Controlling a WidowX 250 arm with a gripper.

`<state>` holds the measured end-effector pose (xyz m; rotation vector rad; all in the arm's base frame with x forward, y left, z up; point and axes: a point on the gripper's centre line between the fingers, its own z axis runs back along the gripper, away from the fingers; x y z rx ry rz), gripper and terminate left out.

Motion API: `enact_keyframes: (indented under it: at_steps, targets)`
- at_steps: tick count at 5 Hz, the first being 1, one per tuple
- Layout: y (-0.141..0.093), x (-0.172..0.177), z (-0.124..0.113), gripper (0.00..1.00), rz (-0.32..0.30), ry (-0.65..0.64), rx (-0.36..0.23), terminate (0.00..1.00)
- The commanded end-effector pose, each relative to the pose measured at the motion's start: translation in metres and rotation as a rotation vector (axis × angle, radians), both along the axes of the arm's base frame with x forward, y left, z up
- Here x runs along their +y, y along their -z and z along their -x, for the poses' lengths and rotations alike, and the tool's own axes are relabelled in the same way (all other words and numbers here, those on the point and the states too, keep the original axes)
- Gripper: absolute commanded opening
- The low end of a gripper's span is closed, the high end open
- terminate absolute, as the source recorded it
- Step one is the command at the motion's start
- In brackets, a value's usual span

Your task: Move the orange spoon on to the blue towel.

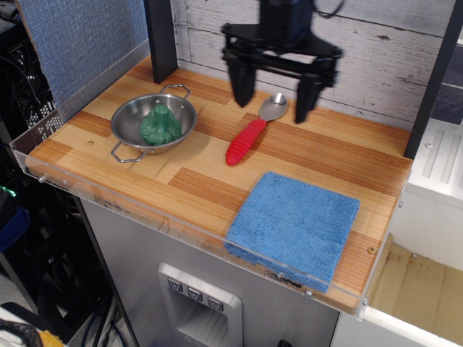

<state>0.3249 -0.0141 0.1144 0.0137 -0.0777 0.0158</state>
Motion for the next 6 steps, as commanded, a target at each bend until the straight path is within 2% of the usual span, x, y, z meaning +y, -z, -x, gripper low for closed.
enact_keyframes:
  at_steps: [1,2,3,5,6]
  targets:
    - [0.0,0.064,-0.035,1.0,-0.044,-0.088,-0.046,0.0]
    - [0.019,0.076,-0.046,1.0,-0.042,-0.096,-0.02,0.0]
    - [0.035,0.071,-0.054,1.0,-0.026,-0.092,0.004,0.0]
    - [0.046,0.047,-0.058,1.0,-0.01,-0.059,0.01,0.0]
    - [0.054,0.048,-0.061,1.0,0.005,-0.071,0.02,0.0]
